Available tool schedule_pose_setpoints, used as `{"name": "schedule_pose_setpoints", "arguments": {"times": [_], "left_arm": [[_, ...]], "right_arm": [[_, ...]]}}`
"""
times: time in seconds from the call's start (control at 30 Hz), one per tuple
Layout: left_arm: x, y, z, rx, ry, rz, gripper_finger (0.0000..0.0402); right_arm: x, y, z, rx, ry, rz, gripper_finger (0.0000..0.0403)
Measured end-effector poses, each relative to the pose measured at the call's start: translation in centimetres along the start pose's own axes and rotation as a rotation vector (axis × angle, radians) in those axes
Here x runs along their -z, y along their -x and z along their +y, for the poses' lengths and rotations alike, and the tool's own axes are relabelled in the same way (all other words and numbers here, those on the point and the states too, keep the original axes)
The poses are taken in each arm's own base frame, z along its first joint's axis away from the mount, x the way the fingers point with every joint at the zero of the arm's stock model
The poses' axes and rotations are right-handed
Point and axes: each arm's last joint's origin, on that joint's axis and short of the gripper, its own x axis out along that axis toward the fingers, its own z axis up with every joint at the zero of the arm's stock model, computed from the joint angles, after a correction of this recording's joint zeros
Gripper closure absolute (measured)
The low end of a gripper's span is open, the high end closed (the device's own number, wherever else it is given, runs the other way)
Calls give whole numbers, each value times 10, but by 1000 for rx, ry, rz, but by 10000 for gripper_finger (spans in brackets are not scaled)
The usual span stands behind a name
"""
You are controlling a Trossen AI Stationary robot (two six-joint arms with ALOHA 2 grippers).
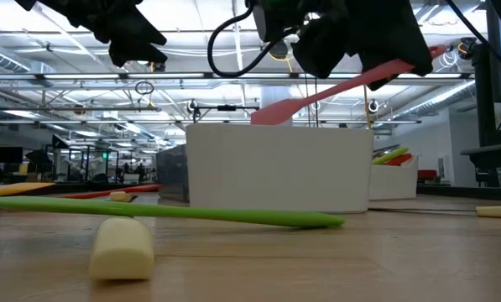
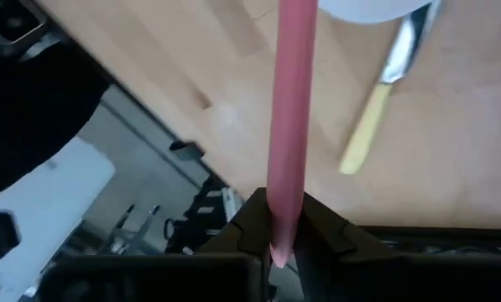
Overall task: Pick & Place Kitchen Items
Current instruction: Put the pink spatula into bottom white bin
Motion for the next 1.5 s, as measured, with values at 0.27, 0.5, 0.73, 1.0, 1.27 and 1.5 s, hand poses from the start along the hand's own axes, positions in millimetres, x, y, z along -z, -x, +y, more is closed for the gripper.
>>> {"name": "schedule_pose_setpoints", "arguments": {"times": [0.27,0.5,0.73,1.0,1.27,1.5], "left_arm": [[-2,0,0,3,-15,-19,169],[-3,0,0,4,-22,-29,169],[-3,0,0,4,-33,-30,169],[-3,0,0,4,-33,-30,169],[-3,0,0,4,-30,-30,169],[-3,0,0,4,-29,-29,169]], "right_arm": [[0,-1,0,16,-5,-8,365],[-2,0,0,8,-19,-17,363],[-11,4,0,-50,14,-81,380],[-19,1,2,-78,38,-95,365],[-28,-4,5,-110,71,-99,361],[-29,-3,5,-114,74,-107,338]]}}
